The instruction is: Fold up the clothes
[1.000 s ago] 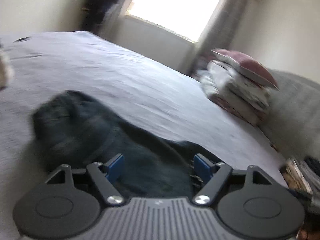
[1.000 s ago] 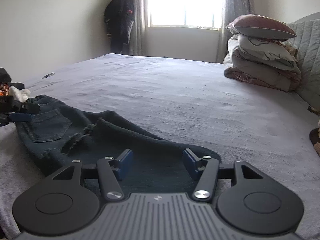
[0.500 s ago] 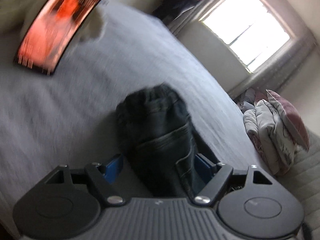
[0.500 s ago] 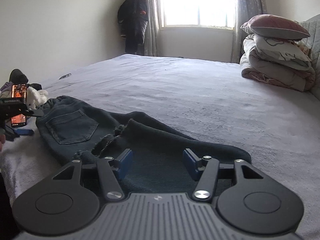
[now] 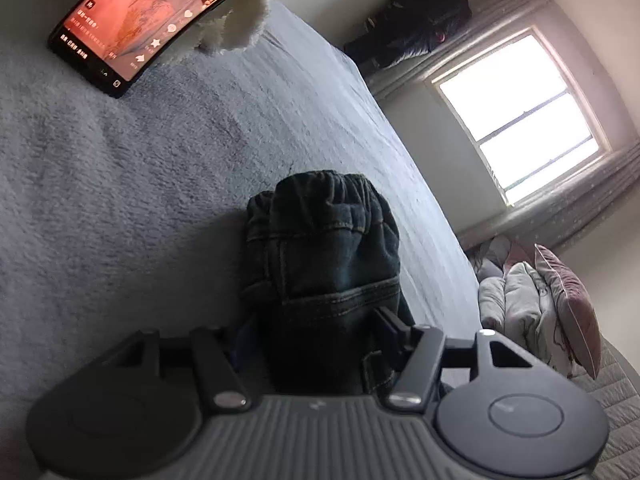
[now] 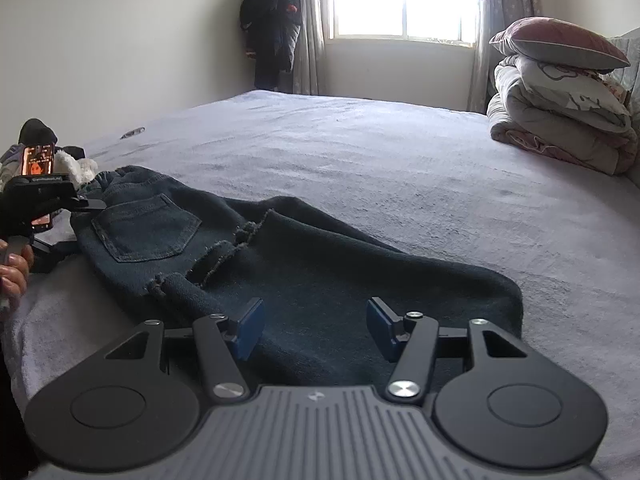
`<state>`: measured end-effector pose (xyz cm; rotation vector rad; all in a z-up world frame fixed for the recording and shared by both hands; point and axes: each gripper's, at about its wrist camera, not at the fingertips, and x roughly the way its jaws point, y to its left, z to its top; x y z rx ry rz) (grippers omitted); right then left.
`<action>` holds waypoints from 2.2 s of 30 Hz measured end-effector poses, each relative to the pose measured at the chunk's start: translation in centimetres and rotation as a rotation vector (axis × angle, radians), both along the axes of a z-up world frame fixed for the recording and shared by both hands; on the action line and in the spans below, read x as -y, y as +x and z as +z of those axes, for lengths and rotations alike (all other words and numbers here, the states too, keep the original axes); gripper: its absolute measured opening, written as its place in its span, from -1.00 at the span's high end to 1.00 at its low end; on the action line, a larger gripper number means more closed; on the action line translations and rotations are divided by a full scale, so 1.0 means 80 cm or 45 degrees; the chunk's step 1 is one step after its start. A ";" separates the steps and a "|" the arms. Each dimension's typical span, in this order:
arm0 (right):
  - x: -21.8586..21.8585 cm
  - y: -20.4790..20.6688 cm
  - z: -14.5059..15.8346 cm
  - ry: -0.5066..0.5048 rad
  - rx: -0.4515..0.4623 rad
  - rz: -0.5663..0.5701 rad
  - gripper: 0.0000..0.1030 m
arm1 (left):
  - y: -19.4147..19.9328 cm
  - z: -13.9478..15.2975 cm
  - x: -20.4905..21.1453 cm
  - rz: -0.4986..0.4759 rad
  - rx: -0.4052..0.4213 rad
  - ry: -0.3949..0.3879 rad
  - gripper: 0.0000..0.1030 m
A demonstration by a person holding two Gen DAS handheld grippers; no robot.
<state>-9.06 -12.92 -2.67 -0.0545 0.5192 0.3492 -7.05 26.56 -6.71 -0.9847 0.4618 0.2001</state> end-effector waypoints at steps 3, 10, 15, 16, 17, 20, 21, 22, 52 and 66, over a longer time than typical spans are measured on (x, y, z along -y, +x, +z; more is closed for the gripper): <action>-0.009 -0.005 0.001 0.028 0.036 0.043 -0.14 | -0.001 0.001 0.007 0.026 0.005 0.031 -0.20; -0.041 -0.018 0.004 0.062 0.100 0.224 0.28 | -0.001 0.015 0.027 0.058 0.038 0.194 0.60; -0.053 -0.013 0.007 0.133 0.087 0.313 0.46 | -0.010 0.042 0.046 0.060 0.148 0.324 0.64; -0.054 -0.010 0.006 0.160 0.073 0.324 0.47 | -0.011 0.048 0.051 0.055 0.171 0.353 0.64; -0.054 -0.007 0.004 0.186 0.056 0.336 0.49 | -0.013 0.055 0.057 0.049 0.197 0.386 0.64; -0.058 0.001 -0.004 0.238 -0.004 0.368 0.53 | -0.016 0.073 0.075 0.026 0.268 0.475 0.64; -0.061 0.004 -0.008 0.242 -0.031 0.378 0.53 | -0.017 0.079 0.080 0.017 0.288 0.499 0.64; -0.064 0.007 -0.012 0.237 -0.066 0.389 0.53 | -0.017 0.084 0.089 0.006 0.310 0.526 0.64; 0.188 0.000 0.014 0.971 -0.251 -0.307 0.02 | -0.078 0.099 0.341 -0.925 0.654 1.404 0.63; 0.214 -0.004 0.017 1.104 -0.232 -0.327 0.02 | -0.104 0.091 0.351 -1.327 0.710 1.452 -0.26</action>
